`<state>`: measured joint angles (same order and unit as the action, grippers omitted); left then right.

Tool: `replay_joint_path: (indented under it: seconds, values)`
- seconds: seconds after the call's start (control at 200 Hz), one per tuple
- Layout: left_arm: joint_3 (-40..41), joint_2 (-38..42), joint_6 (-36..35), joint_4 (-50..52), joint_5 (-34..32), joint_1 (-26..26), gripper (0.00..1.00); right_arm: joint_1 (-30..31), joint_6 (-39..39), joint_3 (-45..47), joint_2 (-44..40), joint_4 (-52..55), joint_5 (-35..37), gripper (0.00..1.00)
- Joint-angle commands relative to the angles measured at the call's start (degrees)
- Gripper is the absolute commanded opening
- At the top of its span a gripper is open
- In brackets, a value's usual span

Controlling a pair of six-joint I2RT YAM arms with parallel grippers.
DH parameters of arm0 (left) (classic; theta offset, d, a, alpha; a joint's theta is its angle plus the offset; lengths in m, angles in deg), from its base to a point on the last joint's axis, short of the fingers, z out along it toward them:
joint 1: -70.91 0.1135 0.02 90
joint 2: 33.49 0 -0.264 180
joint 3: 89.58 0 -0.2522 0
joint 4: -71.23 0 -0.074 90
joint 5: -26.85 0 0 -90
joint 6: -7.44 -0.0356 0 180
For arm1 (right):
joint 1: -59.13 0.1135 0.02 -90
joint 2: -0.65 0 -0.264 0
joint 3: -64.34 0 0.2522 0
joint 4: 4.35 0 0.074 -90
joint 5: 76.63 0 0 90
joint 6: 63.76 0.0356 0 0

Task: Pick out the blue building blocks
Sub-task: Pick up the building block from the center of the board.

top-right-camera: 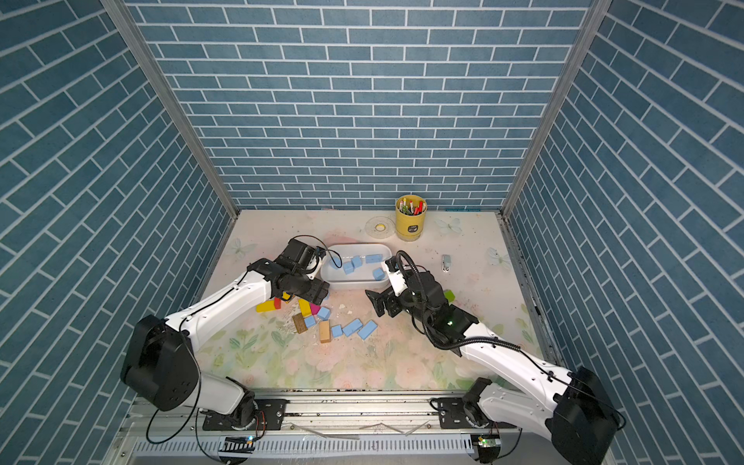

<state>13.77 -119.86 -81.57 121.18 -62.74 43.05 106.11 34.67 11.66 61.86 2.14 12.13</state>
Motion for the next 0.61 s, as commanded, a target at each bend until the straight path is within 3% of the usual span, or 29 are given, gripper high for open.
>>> replay_joint_path:
  seconds: [0.0, 0.6]
  values:
    - [-1.62, -2.08, 1.27, -0.66, -2.39, -0.71, 0.83, 0.03, -2.71, 0.23, 0.35, -2.22, 0.99, 0.99]
    - [-4.75, -14.09, 7.2, -7.0, -5.01, -2.43, 0.61, 0.02, -3.24, 0.42, 0.45, -2.21, 1.3, 0.99]
